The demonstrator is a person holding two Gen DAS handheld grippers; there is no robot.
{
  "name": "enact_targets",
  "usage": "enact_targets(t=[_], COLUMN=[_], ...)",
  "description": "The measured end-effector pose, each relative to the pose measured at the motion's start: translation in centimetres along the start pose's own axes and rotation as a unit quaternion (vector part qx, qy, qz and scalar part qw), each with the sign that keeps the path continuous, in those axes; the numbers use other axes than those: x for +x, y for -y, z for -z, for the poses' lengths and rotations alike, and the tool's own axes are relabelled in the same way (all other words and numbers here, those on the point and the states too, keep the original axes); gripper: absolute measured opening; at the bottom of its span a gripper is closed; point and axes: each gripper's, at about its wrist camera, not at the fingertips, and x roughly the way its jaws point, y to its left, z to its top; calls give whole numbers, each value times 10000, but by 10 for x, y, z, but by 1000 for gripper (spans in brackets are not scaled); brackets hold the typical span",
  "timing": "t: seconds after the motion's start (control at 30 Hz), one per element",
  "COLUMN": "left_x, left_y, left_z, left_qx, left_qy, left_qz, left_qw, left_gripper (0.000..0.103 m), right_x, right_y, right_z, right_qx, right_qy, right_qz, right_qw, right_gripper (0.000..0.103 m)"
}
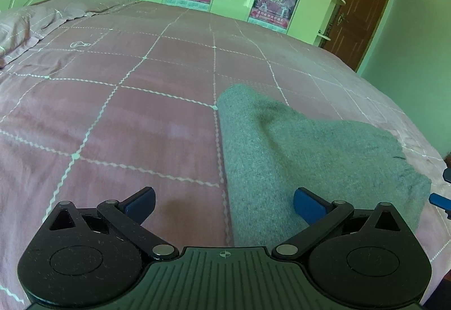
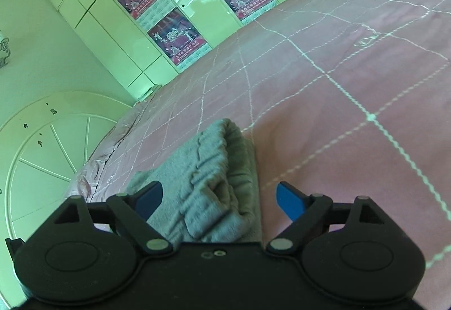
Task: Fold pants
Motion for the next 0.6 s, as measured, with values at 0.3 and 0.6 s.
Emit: enact_targets(t=[0.3,0.6], left_x=[-2,20], left_y=[-2,-26], left_z=[9,4], left_qx=[-53,-573], left_qy=[-158,-546], left_qz=[146,876], left_qw=[9998,9930], left_gripper=[103,103], right_x=[9,39], right_y=[20,47], right_z=[-1,4], right_qx=[520,1134], right_qy=[-209,-486], right_qz=[-218,-467], right_qw=[9982,9913], right_gripper=[96,98])
